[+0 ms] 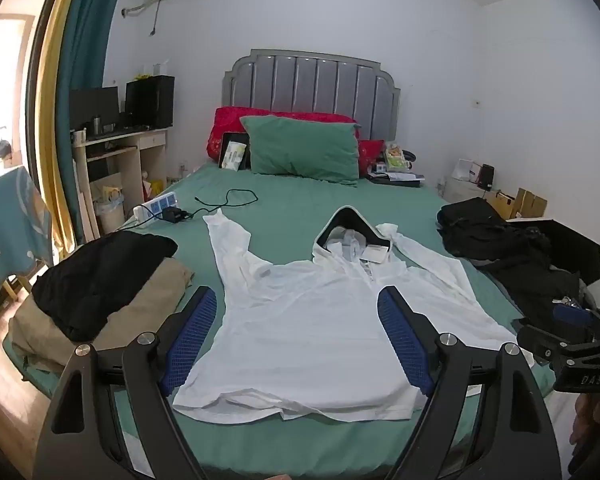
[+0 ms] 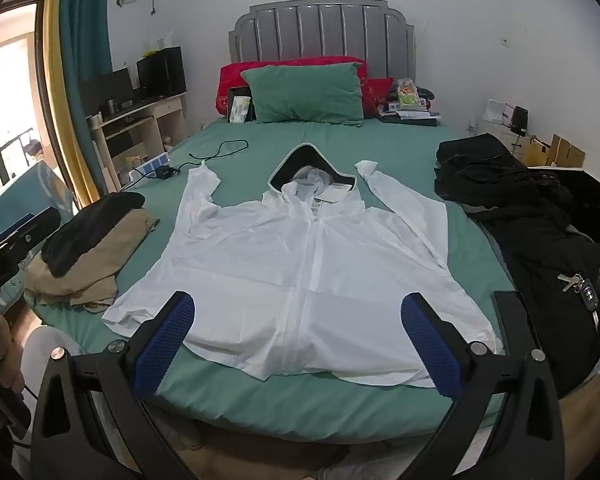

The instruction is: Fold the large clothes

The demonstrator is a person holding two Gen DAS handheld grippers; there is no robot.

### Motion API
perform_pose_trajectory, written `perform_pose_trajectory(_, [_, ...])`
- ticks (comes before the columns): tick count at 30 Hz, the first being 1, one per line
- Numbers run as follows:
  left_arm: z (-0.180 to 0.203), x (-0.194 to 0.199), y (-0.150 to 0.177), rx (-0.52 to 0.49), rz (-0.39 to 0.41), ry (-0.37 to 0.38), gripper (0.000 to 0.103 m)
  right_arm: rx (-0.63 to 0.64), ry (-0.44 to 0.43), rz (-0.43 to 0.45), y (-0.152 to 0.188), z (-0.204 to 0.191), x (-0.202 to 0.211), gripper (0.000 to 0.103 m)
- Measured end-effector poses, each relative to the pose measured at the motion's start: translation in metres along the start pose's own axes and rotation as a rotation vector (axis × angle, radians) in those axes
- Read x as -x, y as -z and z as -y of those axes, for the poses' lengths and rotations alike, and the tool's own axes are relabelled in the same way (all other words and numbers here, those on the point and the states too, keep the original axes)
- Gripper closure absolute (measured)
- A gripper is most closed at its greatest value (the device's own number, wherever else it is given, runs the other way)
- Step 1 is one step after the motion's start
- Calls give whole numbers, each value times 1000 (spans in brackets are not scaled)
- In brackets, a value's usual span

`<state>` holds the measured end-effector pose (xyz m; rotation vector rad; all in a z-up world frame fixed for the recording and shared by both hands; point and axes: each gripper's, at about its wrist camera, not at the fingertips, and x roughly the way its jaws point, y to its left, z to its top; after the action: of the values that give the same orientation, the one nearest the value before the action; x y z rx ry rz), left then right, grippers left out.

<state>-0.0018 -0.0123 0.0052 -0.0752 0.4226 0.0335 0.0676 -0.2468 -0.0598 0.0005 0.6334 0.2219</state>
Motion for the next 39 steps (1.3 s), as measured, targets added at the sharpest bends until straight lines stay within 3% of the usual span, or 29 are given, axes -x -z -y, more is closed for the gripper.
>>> perform_pose_trajectory(39, [-1, 4, -2, 8, -5, 1, 18, -4, -14, -3, -4, -3, 0, 1])
